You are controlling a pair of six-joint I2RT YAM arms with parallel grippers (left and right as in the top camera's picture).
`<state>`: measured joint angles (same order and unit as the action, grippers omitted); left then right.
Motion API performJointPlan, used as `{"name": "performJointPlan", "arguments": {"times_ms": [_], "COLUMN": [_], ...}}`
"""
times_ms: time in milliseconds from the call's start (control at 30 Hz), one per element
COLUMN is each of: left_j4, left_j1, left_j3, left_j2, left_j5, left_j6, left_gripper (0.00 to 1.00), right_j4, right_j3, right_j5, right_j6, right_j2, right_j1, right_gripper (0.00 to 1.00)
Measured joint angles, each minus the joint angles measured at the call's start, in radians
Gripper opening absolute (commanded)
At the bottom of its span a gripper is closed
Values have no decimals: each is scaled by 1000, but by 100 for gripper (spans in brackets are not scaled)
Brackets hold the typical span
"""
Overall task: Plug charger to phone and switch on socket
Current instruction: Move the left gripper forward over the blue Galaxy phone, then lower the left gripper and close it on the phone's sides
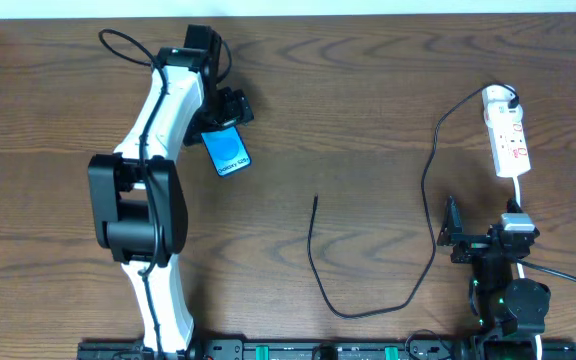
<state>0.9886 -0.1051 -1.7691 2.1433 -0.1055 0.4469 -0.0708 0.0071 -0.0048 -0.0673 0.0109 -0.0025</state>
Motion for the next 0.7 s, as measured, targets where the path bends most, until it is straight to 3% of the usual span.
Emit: {"name": "performJointPlan", "arguments": {"times_ms": [700], "left_j4": [-17], "left_j1": [25], "left_j3": [0], "left_j2": [32], "left_j5": [0], "left_j6": [56], "left_gripper": [98], "right_j4": [0], "right_j3": [0], "right_j5": [0], "right_j6": [0], "right_j2": [0], "right_j1": [0], "right_gripper": [99]}}
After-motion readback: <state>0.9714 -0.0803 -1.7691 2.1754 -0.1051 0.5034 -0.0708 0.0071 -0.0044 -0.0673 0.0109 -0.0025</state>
